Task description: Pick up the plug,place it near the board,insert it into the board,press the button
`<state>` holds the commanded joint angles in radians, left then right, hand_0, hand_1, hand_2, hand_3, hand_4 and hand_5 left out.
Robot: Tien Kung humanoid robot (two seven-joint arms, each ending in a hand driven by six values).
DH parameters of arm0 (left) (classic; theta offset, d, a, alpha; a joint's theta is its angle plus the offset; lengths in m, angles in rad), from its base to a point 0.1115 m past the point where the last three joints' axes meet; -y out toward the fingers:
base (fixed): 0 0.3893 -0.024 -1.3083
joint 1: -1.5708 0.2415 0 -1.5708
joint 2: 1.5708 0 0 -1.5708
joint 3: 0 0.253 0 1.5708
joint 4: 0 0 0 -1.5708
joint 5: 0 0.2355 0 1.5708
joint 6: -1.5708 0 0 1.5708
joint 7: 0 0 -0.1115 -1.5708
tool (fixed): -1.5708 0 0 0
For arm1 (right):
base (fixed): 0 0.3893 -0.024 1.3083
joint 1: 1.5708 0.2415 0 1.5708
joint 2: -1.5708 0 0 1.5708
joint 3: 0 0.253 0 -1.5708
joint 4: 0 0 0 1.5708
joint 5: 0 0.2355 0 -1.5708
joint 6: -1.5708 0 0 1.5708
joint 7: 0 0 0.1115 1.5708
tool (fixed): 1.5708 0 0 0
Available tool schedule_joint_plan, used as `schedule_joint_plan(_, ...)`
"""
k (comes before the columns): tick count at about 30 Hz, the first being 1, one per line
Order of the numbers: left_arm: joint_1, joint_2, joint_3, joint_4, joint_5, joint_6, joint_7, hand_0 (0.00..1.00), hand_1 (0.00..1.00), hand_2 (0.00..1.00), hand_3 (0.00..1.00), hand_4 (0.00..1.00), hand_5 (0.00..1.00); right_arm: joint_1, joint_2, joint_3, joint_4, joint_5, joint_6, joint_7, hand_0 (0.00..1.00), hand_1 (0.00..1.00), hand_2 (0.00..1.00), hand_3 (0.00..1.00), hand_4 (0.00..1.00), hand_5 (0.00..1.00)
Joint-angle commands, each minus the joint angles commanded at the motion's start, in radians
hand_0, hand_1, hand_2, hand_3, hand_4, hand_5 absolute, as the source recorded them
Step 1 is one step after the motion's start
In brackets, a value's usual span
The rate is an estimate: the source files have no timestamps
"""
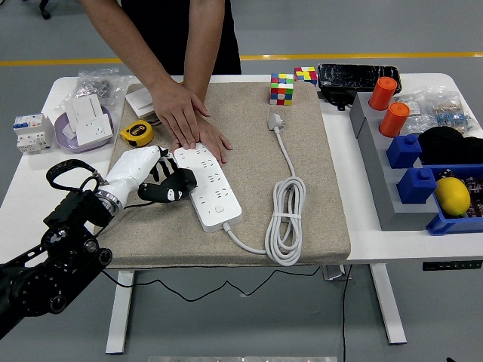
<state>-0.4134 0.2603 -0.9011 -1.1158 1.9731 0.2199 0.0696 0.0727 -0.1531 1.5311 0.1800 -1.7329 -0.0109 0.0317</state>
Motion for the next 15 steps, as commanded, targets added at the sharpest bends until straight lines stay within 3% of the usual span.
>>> schedule_joint_plan(15, -0.009, 0.007, 0.017, 0.003, 0.0, -0.016, -0.003, 0.407, 0.351, 0.275, 0.292, 0.183, 0.002, 0.002, -0.002, 0.003, 0.0, 0.0, -0.001, -0.001, 0.974, 0.928, 0.867, 0.89, 0.998, 0.998)
